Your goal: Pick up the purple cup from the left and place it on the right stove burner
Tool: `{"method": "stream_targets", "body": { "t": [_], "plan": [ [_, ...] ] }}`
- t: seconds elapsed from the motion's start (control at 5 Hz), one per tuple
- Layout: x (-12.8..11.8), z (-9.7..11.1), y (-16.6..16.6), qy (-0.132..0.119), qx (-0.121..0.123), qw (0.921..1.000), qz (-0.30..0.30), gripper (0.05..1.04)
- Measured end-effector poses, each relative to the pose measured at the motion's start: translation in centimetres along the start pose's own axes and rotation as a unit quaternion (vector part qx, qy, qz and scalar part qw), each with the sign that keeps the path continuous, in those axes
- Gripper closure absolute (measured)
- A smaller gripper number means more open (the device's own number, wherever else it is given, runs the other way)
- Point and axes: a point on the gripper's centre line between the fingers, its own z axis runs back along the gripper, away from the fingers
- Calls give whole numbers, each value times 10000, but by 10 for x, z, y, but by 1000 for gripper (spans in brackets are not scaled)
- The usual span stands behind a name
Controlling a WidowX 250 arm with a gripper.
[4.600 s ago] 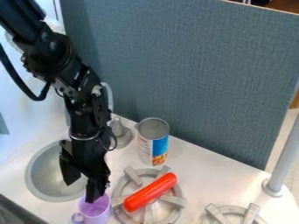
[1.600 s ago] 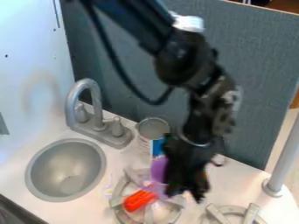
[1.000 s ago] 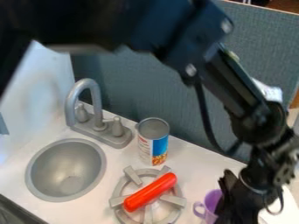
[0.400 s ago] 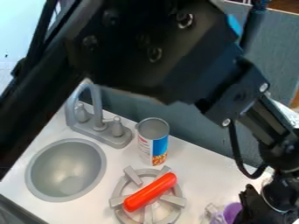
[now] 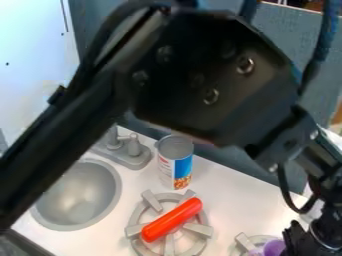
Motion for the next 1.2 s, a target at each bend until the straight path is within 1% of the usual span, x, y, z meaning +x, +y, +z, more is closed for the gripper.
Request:
{"method": "stream_targets", "body": {
  "t": [0.2,0.4,0.6,0.8,1.0,1.2],
  "plan": [
    [2,-1,-1,-12,-29,10000,12,966],
    [-2,-5,-3,-1,-89,9999,111,775],
    [-23,12,0,-238,-156,9988,392,484],
    [-36,39,11,-664,-152,9951,710,184],
    [-48,38,11,-579,-234,9948,806,68],
    [-68,37,19,-348,-197,9940,1013,73]
  ]
}}
